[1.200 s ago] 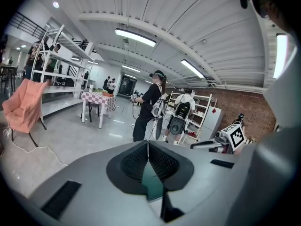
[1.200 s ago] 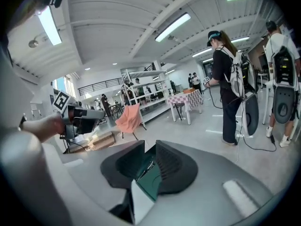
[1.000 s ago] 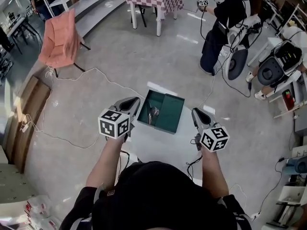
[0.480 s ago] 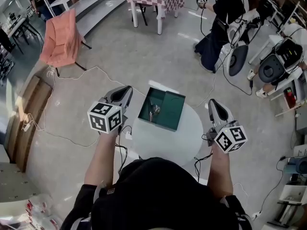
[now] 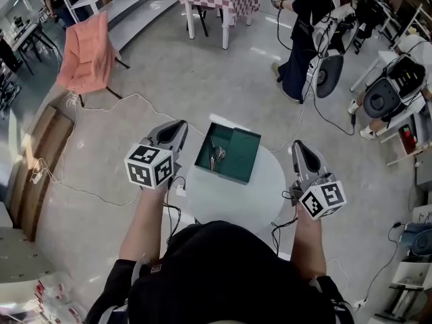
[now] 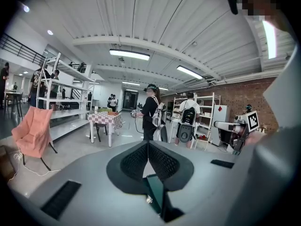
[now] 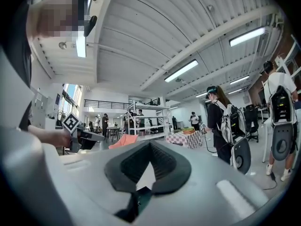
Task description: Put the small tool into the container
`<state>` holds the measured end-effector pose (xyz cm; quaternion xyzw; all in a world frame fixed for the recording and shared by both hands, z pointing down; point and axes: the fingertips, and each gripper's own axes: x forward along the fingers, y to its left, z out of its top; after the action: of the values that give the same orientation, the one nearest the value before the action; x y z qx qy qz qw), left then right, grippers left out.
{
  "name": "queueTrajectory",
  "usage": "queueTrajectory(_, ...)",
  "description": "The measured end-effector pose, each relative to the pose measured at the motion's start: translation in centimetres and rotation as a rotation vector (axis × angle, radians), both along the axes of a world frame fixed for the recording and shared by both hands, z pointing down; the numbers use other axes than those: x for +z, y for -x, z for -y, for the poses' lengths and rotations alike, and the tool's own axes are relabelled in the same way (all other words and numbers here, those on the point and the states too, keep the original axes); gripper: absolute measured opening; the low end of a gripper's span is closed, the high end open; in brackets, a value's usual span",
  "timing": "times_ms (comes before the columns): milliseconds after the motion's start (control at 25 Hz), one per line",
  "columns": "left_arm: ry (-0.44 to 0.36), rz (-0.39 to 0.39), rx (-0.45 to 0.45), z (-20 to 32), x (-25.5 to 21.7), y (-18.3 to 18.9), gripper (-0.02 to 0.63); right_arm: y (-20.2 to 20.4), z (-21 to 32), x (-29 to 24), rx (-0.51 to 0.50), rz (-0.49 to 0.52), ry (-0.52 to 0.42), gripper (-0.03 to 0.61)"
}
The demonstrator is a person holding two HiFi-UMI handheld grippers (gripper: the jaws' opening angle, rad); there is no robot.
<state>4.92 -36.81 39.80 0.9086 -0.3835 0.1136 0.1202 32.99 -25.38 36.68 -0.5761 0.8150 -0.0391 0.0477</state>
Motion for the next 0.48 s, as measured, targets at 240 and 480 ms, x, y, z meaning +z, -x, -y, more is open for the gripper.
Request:
queueTrajectory(240, -0.006, 0.004, -0.008, -0.28, -0.23, 0.30, 0.012, -0.44, -0.29, 0.42, 0.014, 0.024, 0.022, 0.008)
queueTrajectory(480, -0.006, 0.016, -0.004, -0.74, 0.09, 0.36, 0.012, -0.03, -0.41, 0.89, 0.007, 0.029, 0.036, 0.006)
